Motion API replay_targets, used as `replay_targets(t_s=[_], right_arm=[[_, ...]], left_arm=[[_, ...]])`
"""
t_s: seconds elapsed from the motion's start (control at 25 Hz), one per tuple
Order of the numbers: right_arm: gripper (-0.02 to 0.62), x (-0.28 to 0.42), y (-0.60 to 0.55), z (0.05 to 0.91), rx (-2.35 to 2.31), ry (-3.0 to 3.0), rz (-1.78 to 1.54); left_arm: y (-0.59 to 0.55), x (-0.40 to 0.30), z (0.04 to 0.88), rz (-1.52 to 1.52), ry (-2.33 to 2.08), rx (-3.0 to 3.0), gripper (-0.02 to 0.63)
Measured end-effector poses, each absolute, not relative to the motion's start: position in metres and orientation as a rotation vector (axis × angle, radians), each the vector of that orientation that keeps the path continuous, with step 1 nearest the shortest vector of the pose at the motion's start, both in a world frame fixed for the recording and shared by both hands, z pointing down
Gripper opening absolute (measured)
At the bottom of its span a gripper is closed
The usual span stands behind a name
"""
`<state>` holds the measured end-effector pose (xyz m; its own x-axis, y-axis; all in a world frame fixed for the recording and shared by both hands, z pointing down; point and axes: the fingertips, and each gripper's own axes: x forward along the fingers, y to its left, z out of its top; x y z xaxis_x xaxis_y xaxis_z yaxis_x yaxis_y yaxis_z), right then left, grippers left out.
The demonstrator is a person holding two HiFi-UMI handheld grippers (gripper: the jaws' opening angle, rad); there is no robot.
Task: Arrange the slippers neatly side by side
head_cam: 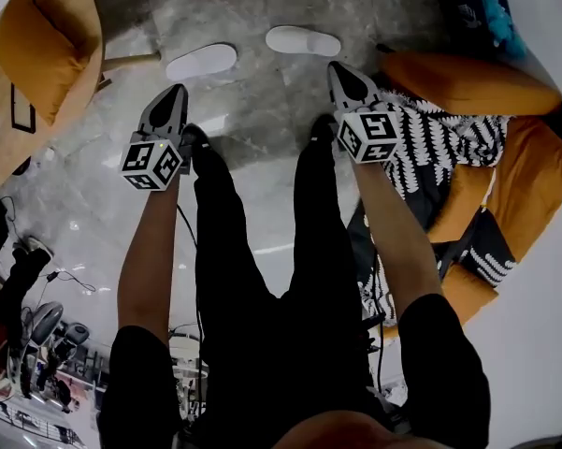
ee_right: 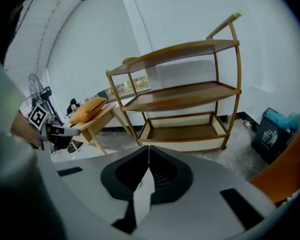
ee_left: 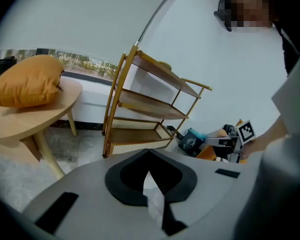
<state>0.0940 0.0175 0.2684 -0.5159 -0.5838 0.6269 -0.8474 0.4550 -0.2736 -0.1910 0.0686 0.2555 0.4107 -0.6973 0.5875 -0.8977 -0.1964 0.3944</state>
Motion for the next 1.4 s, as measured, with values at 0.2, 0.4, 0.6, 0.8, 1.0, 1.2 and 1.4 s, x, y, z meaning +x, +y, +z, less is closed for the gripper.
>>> replay_targets(t_s=[0.2,0.4,0.6,0.8,1.0,1.2,1.4], right_arm=[[0.032,0.104,0.012,0.320,1.210,-2.188,0.900],[0.032,0.096,0.000,0.360,1.197,-2.154,1.027],[0.032,0.104,-0.006,0.409,1.236,-2.082,1.117],[0.032,0.117,-0.009,0.464,1.272,-2.009,1.199],[0.034,0.126,0.011,0.515,1.147,-1.929,1.140],[0.034,0.126,0.009,0.549,1.076,-1.935,1.093],[0.057,0.116,0.011,0.583,0.931,-1.946,1.018]], left_arm=[[0.068,-0.194,0.302,0.411,-1.328,1.921,0.015],[0.064,-0.189,0.343,0.448,-1.278,1.901,0.015],[0.058,-0.180,0.378,0.430,-1.255,1.871,0.015],[0.040,-0.176,0.404,0.401,-1.253,1.878,0.015],[0.041,-0.165,0.427,0.450,-1.189,1.925,0.015],[0.036,-0.171,0.451,0.464,-1.190,1.922,0.015],[0.037,-0.162,0.469,0.463,-1.169,1.907,0.015]])
